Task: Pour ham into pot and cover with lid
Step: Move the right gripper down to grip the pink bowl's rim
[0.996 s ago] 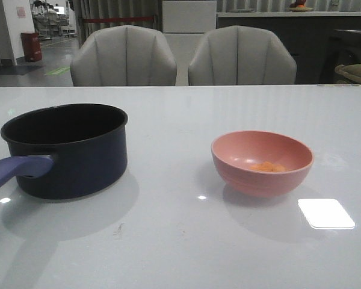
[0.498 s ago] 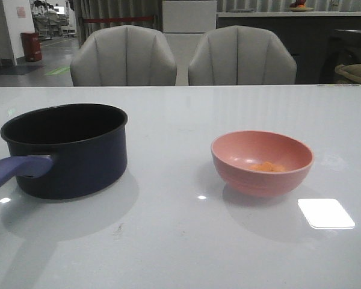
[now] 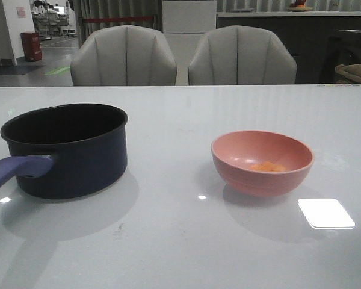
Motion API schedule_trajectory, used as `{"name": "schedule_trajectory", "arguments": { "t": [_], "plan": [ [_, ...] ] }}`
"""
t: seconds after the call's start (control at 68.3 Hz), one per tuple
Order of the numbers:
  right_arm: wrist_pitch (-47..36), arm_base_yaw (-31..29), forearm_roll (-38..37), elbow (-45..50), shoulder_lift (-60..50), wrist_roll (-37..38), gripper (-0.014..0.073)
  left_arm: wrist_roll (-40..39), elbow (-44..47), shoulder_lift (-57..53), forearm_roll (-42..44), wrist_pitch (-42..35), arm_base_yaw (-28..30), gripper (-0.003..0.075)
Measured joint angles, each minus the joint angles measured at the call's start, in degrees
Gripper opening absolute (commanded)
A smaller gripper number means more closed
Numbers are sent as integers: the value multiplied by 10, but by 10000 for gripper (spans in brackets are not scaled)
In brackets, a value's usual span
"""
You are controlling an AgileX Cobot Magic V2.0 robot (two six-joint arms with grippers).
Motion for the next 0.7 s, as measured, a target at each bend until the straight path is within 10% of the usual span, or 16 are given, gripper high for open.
{"name": "schedule_trajectory", "arguments": {
  "t": [0.703],
  "plan": [
    [-1,54,77,-305,584,1,479,0,0,0,-1,-2,0,606]
  ]
}}
